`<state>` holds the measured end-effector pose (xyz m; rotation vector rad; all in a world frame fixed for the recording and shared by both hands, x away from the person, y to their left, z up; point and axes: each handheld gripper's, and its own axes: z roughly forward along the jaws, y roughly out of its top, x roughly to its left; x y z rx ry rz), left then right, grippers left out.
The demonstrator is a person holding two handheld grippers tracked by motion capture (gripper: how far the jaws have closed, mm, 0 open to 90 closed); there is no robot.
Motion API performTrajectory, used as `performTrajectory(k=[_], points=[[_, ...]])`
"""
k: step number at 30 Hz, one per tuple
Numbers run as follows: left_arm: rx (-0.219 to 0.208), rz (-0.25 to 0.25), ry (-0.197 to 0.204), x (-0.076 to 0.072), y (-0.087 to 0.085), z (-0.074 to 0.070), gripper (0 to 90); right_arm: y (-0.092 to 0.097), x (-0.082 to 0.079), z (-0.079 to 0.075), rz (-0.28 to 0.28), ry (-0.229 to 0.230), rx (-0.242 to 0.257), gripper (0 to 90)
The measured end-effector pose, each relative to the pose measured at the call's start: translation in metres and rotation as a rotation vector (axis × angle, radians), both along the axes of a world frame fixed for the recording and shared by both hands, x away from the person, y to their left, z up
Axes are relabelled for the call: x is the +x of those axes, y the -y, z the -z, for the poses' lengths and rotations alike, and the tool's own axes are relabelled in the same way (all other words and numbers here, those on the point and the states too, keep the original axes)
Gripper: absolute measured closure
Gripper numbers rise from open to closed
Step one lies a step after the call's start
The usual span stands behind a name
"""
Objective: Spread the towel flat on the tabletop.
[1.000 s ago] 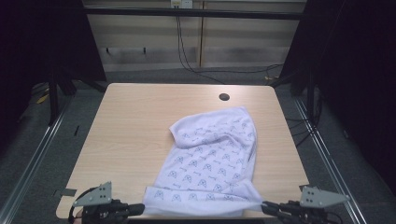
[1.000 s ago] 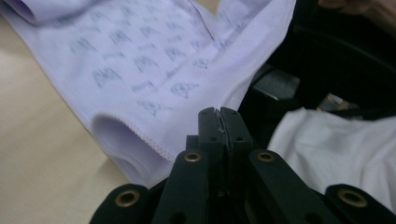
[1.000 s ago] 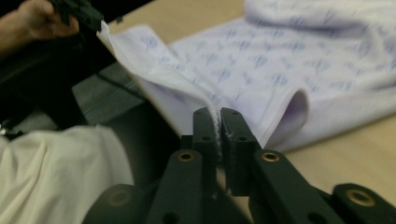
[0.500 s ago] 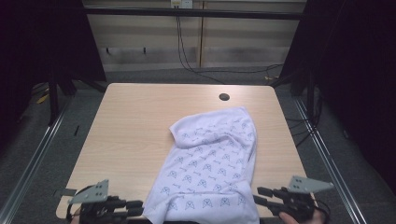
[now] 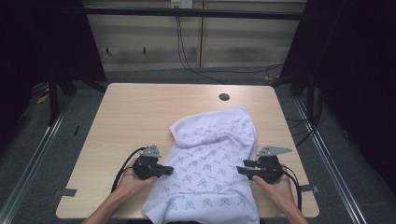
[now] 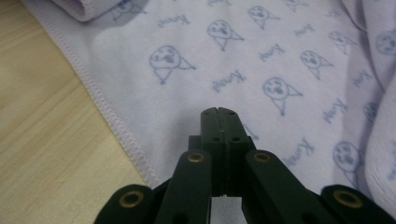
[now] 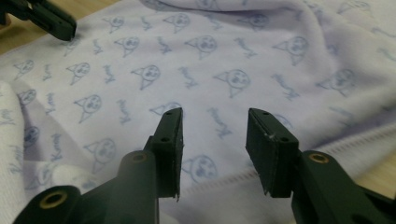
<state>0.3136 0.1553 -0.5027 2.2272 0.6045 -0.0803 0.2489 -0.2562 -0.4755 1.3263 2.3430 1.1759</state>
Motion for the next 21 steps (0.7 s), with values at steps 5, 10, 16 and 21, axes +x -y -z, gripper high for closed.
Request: performTrajectory(k=[5,10,16,21], points=[[0.022,-0.01,-0.024,-0.019,-0.012,-0.003,90.0,0.007,-0.005,0.006,0.025,-0.009,-0.011,53.2],[0.016,0.024,-0.082,-0.057,-0.03,-0.004,90.0,-0.005,-0.004,0.008,-0.007,-0.029,-0.01,50.1],[-0.037,0.005,-0.083,-0.061,-0.042,-0.008,82.9,-0.031,0.002,0.014,-0.071,-0.048,-0.048,48.8],[-0.047,-0.116,-0.026,-0.024,-0.034,-0.008,78.5,-0.039,0.001,0.019,-0.077,-0.014,-0.134,61.7]])
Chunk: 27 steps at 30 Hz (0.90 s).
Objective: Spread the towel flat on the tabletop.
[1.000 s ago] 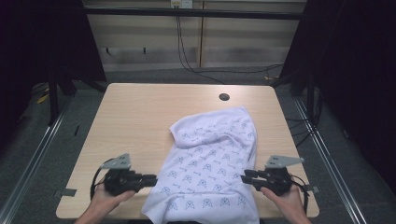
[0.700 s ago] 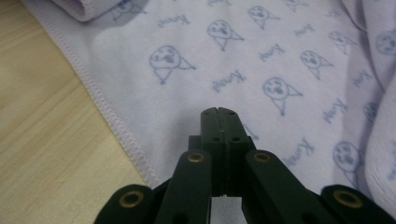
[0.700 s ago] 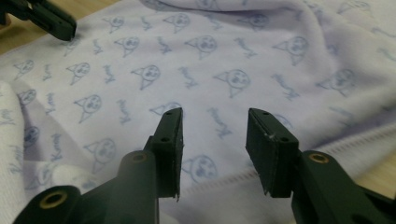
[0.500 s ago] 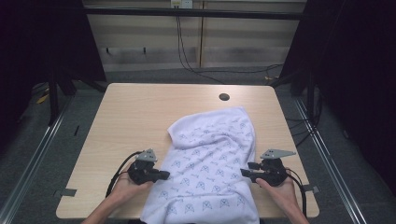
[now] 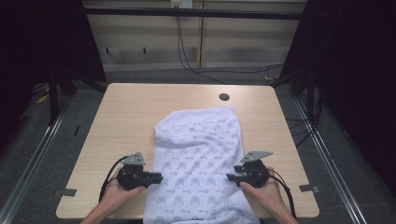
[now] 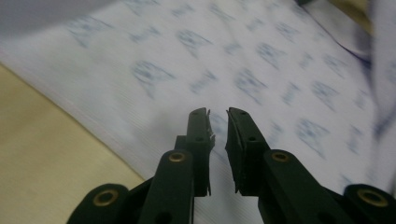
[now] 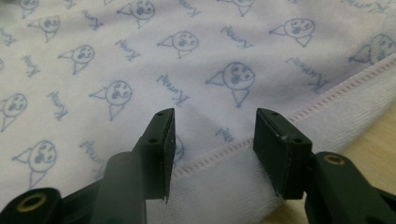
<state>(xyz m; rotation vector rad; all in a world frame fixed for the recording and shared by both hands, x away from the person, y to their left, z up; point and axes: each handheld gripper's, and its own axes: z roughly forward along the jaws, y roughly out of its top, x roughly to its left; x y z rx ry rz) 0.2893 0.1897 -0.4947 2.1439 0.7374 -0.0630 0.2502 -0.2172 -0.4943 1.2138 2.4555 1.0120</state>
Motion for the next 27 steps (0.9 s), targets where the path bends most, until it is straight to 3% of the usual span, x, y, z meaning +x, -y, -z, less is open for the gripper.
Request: performTrajectory(k=[1,3,4,6,8,13,16,18,21,22,25,27], points=[[0.014,-0.024,0.0,0.007,0.002,0.003,78.5,0.0,0.0,0.0,0.0,0.0,0.0,61.7],[0.015,-0.03,0.003,0.016,0.005,0.01,79.1,0.0,-0.003,0.0,0.013,0.031,-0.04,74.4],[0.018,-0.028,0.005,0.018,0.005,0.01,81.7,0.0,-0.003,0.0,0.026,0.041,-0.066,78.8],[0.032,-0.031,0.017,0.015,0.006,0.009,82.5,0.004,-0.004,-0.002,0.046,0.031,-0.064,87.6],[0.038,-0.023,0.014,0.009,0.005,0.008,82.5,0.013,-0.005,-0.004,0.075,0.013,-0.03,88.7],[0.036,0.004,-0.016,-0.009,-0.003,0.006,82.4,0.048,-0.02,-0.019,0.153,0.041,0.039,89.3],[0.035,0.037,-0.029,-0.022,-0.003,0.006,82.3,0.065,-0.036,-0.025,0.165,0.046,0.082,89.4],[0.049,0.051,-0.023,-0.029,-0.001,0.004,82.3,0.072,-0.049,-0.029,0.168,0.058,0.081,89.4],[0.048,0.07,-0.024,-0.027,0.007,0.005,82.1,0.083,-0.071,-0.03,0.171,0.047,0.088,89.2],[0.048,0.07,-0.028,-0.024,0.011,0.004,82.1,0.083,-0.071,-0.03,0.171,0.047,0.088,89.2],[0.081,0.056,0.035,-0.013,0.023,0.004,82.2,0.086,-0.075,-0.025,0.189,0.034,0.062,88.5],[0.099,0.03,0.066,-0.003,0.03,0.004,82.2,0.085,-0.067,-0.021,0.191,0.017,0.038,88.5]])
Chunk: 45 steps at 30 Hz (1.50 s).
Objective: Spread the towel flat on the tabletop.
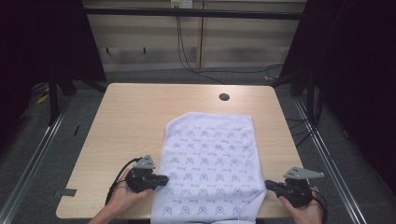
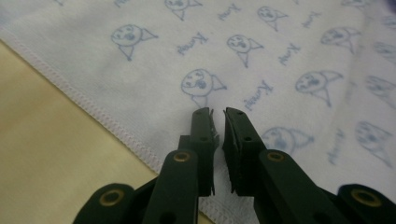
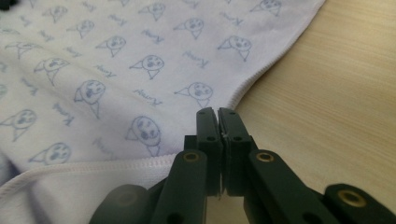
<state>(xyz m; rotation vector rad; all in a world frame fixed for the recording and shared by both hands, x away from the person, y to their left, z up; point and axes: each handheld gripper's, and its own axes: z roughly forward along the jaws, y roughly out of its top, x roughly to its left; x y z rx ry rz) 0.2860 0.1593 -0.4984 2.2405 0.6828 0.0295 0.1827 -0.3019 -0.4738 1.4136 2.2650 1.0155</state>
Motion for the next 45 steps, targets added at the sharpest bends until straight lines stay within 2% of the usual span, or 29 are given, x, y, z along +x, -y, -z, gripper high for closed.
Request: performTrajectory(k=[1,2,3,4,6,7,8,9,12,14,17,19,20,21,22,24,25,26,29,31,34,37,38,39,40,42,44,45], points=[[0.005,-0.013,0.007,0.005,0.003,0.0,82.2,-0.002,0.006,0.002,-0.004,-0.006,-0.028,88.5],[0.018,-0.036,0.022,0.013,0.007,0.0,82.4,-0.006,0.02,0.006,-0.011,-0.014,-0.071,88.3],[0.018,-0.036,0.022,0.013,0.007,0.0,82.8,-0.006,0.02,0.006,-0.011,-0.014,-0.071,88.3],[0.033,-0.036,0.039,0.016,0.008,0.0,82.8,-0.006,0.029,0.009,-0.009,-0.015,-0.083,88.4],[0.043,-0.057,0.068,0.02,0.009,0.0,84.7,-0.005,0.045,0.012,-0.003,-0.019,-0.066,88.2],[0.04,-0.066,0.068,0.022,0.009,0.001,84.7,-0.006,0.059,0.014,-0.005,-0.011,-0.052,88.2],[0.026,-0.075,0.05,0.026,0.008,0.001,84.9,-0.007,0.064,0.015,0.0,-0.017,-0.058,87.9],[0.026,-0.075,0.05,0.026,0.008,0.001,85.0,-0.008,0.069,0.016,0.005,-0.025,-0.058,87.7],[0.031,-0.076,0.05,0.022,0.002,0.001,85.4,-0.009,0.068,0.016,0.011,-0.032,-0.052,86.6],[0.044,-0.073,0.054,0.013,-0.005,0.0,85.4,-0.007,0.059,0.015,0.01,-0.032,-0.045,84.6],[0.025,-0.066,0.01,0.001,-0.018,-0.001,86.0,-0.001,0.045,0.015,-0.013,-0.038,-0.023,85.4],[0.01,-0.062,-0.015,-0.008,-0.025,-0.001,86.1,-0.003,0.038,0.012,-0.024,-0.023,-0.002,84.6],[0.019,-0.054,-0.02,-0.012,-0.028,-0.002,87.3,-0.007,0.035,0.006,-0.045,0.009,0.032,81.9],[0.023,-0.052,-0.017,-0.014,-0.03,-0.003,87.3,-0.007,0.035,0.006,-0.045,0.009,0.032,81.9],[0.007,-0.05,-0.019,-0.015,-0.031,-0.004,90.0,-0.014,0.037,0.003,-0.083,0.027,0.054,78.9],[-0.047,-0.044,-0.034,-0.008,-0.031,-0.007,90.0,-0.019,0.041,0.002,-0.094,0.026,0.063,76.0],[-0.061,-0.065,-0.037,0.003,-0.029,-0.009,90.0,-0.029,0.052,0.003,-0.124,0.022,0.079,72.5],[-0.061,-0.065,-0.037,0.003,-0.029,-0.009,90.0,-0.029,0.052,0.003,-0.124,0.022,0.079,72.5],[-0.068,-0.117,-0.028,0.02,-0.027,-0.008,90.0,-0.048,0.075,0.006,-0.169,0.025,0.073,68.6],[-0.057,-0.143,-0.018,0.032,-0.026,-0.006,83.8,-0.061,0.093,0.008,-0.197,0.025,0.07,63.7],[-0.072,-0.186,-0.028,0.047,-0.028,-0.004,78.3,-0.08,0.119,0.015,-0.217,0.029,0.018,55.1],[-0.095,-0.209,-0.026,0.054,-0.031,-0.004,75.6,-0.09,0.136,0.027,-0.214,0.013,-0.03,54.1],[-0.091,-0.217,-0.02,0.055,-0.031,-0.004,72.5,-0.091,0.139,0.027,-0.213,0.032,-0.056,65.0],[-0.093,-0.229,-0.012,0.056,-0.031,-0.003,72.5,-0.091,0.139,0.027,-0.213,0.032,-0.056,65.0],[-0.091,-0.225,-0.008,0.057,-0.03,-0.002,69.4,-0.088,0.136,0.025,-0.213,0.031,-0.083,70.4],[-0.092,-0.23,-0.005,0.06,-0.025,0.0,67.1,-0.086,0.133,0.025,-0.221,0.028,-0.081,74.0],[-0.051,-0.231,0.021,0.065,-0.018,0.002,64.6,-0.081,0.126,0.024,-0.23,0.009,-0.068,78.3],[-0.072,-0.239,0.019,0.07,-0.015,0.004,65.5,-0.075,0.117,0.024,-0.24,0.008,-0.053,78.8]])
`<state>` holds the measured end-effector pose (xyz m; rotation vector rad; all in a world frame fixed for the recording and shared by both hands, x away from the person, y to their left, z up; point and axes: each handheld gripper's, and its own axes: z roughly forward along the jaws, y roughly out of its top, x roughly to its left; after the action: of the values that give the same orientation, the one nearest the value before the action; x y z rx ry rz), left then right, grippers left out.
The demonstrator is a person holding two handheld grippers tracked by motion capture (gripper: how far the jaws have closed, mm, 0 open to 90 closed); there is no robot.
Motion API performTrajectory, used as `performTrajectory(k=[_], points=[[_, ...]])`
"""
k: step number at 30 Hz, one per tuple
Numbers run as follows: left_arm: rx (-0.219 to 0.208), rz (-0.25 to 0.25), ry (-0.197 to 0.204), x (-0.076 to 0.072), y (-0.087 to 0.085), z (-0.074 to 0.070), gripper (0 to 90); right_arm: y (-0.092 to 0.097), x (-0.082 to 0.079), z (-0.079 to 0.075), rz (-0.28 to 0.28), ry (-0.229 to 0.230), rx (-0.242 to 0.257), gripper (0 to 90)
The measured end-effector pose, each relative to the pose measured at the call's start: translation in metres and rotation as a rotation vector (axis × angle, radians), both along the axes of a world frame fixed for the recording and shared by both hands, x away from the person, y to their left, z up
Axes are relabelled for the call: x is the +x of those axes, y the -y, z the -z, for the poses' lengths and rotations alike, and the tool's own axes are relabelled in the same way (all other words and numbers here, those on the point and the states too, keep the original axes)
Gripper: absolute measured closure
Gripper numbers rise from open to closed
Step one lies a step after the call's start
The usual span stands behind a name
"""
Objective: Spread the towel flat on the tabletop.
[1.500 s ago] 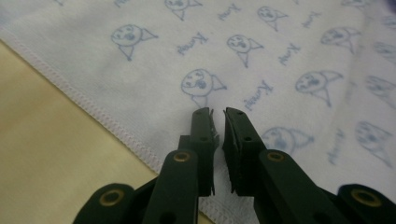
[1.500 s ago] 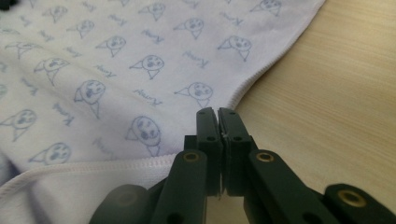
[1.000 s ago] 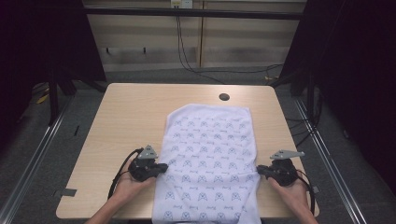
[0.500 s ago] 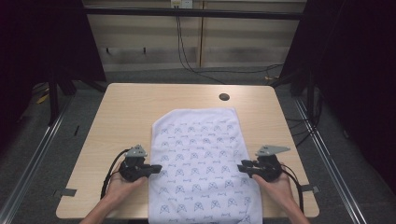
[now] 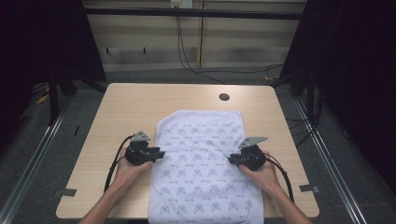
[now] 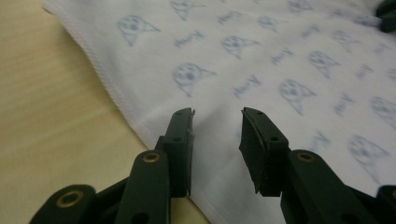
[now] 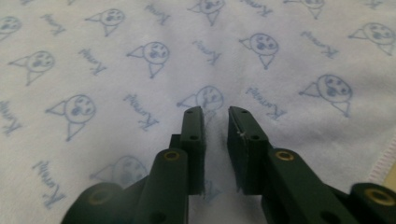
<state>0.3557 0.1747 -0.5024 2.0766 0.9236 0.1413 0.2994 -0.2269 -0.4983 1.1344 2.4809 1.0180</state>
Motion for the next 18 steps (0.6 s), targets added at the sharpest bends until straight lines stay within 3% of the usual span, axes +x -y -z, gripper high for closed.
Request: performTrajectory(k=[1,2,3,4,5,7,8,10,14,18], points=[[-0.033,-0.013,-0.009,0.004,0.002,0.002,65.5,0.0,0.0,0.0,0.0,0.0,0.0,78.8],[-0.033,-0.001,-0.022,0.005,0.006,0.005,66.1,0.002,-0.005,0.0,0.001,-0.006,0.004,78.7],[-0.011,0.02,0.009,0.003,0.01,0.006,67.2,0.006,-0.016,-0.001,0.001,-0.013,0.007,78.2],[0.019,0.042,0.022,-0.001,0.013,0.004,67.2,0.006,-0.016,-0.001,0.001,-0.013,0.007,78.2],[0.032,0.065,0.007,-0.005,0.015,0.002,68.6,0.011,-0.027,-0.001,-0.006,-0.027,0.023,77.9],[0.044,0.11,-0.004,-0.017,0.016,0.0,68.6,0.014,-0.033,-0.001,-0.011,-0.038,0.034,77.9],[0.045,0.132,-0.001,-0.023,0.016,0.0,69.5,0.017,-0.045,-0.002,-0.021,-0.05,0.035,77.7],[0.04,0.142,-0.011,-0.036,0.013,0.0,70.1,0.017,-0.052,-0.003,-0.027,-0.06,0.037,77.7],[0.033,0.192,-0.02,-0.059,0.006,-0.001,70.0,0.012,-0.084,-0.005,-0.092,-0.111,0.056,77.1],[0.054,0.247,-0.04,-0.081,0.002,-0.005,70.4,0.008,-0.097,-0.007,-0.126,-0.144,0.064,76.6]])
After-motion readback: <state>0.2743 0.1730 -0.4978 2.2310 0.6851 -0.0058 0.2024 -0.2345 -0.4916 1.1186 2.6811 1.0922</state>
